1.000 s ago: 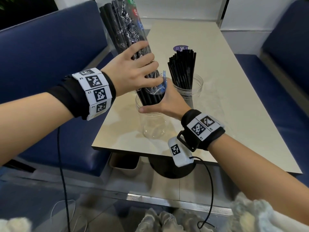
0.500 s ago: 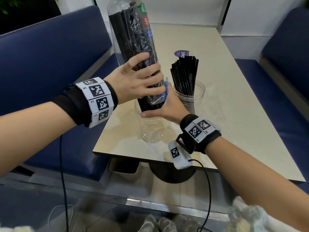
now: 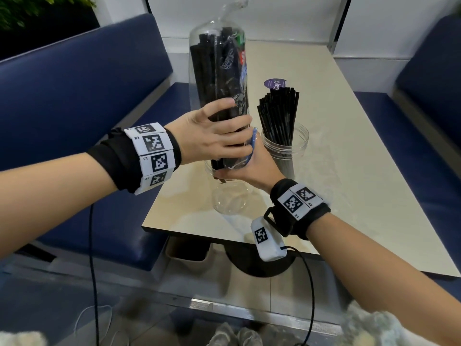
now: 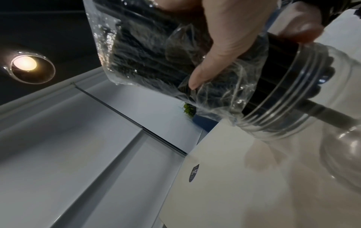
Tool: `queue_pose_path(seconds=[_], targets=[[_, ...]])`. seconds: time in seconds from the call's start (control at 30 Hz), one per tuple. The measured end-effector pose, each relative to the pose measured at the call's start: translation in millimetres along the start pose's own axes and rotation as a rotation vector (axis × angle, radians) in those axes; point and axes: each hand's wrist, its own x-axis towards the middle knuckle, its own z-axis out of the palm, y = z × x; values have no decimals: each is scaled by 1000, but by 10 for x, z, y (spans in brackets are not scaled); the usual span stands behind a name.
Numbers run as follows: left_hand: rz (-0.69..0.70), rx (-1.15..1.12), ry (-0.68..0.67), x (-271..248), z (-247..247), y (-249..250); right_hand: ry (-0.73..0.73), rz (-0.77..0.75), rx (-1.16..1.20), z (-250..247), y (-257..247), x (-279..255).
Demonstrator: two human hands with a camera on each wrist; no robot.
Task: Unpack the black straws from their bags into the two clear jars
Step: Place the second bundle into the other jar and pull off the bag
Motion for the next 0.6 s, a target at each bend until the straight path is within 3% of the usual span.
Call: queue_pose_path(seconds=[0.23,0.6], targets=[[30,-6,-62,34,-43,-151,3,-18,59,0,73,19],[50,-21,-53,94,-43,-250,-34,-58,78,-64,60,32]])
